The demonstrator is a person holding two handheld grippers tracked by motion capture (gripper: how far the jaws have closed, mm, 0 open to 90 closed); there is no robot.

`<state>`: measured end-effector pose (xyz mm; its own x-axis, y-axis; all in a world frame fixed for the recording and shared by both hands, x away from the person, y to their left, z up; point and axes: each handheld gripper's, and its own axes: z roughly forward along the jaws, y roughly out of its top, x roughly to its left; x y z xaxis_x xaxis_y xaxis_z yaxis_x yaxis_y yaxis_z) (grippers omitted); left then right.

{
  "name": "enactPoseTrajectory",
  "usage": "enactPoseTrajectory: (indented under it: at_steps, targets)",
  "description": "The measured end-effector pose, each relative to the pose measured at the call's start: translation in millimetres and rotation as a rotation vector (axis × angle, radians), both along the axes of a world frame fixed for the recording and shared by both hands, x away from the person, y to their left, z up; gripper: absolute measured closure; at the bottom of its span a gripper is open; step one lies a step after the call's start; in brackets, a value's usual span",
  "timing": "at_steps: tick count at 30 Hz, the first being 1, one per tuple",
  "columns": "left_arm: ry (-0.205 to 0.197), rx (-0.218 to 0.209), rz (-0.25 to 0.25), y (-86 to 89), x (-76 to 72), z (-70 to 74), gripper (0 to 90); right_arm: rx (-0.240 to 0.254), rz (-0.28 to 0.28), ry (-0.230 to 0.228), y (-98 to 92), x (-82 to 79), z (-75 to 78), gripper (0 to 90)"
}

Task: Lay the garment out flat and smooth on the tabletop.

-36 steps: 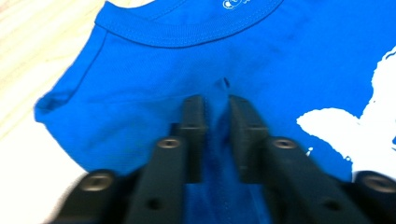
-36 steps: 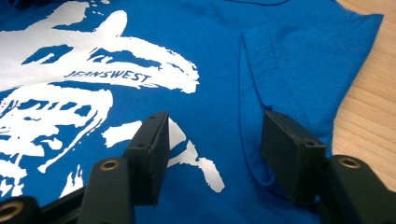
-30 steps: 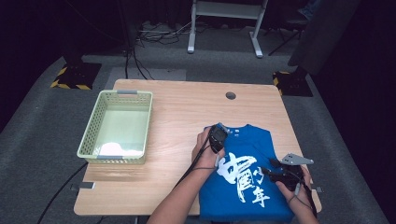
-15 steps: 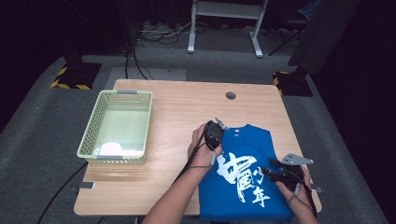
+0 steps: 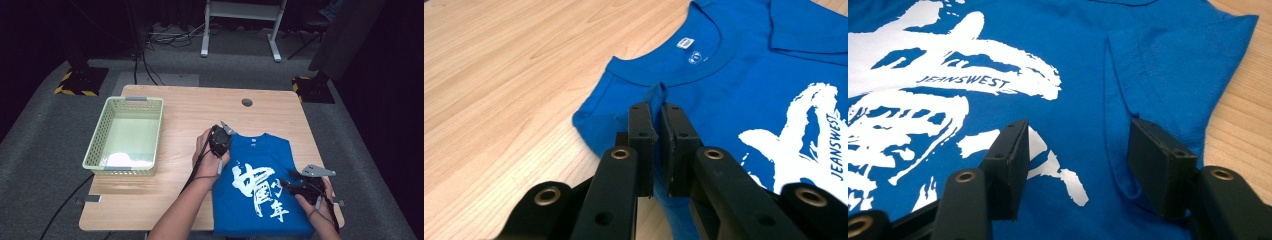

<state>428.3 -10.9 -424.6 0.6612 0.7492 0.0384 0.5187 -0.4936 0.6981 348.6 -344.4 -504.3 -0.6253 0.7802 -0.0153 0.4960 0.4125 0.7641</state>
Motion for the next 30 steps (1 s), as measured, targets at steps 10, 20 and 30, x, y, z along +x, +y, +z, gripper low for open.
enactPoseTrajectory:
  at_steps: [10, 20, 30]
  targets:
    - [0.005, 0.016, 0.038, 20.3, -2.4, 1.5, 84.1, 0.000, 0.000, 0.000, 0.0, 0.0, 0.0, 42.5]
    - [0.043, 0.040, 0.090, 39.5, -1.0, -13.9, 84.2, 0.000, 0.000, 0.000, 0.0, 0.0, 0.0, 42.5]
    - [0.075, 0.061, 0.128, 48.3, -1.5, -27.3, 83.2, 0.000, 0.000, 0.000, 0.0, 0.1, 0.0, 42.4]
